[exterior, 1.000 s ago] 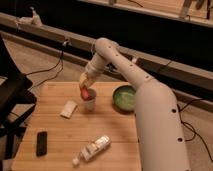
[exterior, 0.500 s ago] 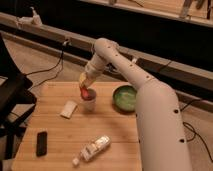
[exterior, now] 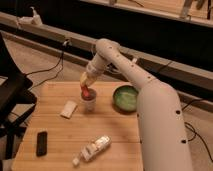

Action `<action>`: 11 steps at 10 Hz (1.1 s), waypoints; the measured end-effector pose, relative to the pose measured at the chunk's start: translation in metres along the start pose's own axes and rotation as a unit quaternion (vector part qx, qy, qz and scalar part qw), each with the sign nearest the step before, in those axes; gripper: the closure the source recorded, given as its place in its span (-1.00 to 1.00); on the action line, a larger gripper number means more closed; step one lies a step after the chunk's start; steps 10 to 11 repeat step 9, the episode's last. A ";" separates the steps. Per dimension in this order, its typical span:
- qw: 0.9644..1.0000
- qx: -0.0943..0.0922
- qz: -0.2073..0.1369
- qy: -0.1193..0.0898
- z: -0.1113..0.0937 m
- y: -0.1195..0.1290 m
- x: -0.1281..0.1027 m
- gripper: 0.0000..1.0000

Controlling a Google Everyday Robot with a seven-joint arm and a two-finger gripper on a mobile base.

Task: Place the pepper in the ceramic cup

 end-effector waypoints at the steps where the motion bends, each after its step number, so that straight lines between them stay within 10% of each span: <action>1: 1.000 0.000 -0.004 0.000 -0.002 -0.001 0.001 -0.45; 11: 1.000 -0.004 -0.013 -0.001 -0.004 0.002 0.001 -0.33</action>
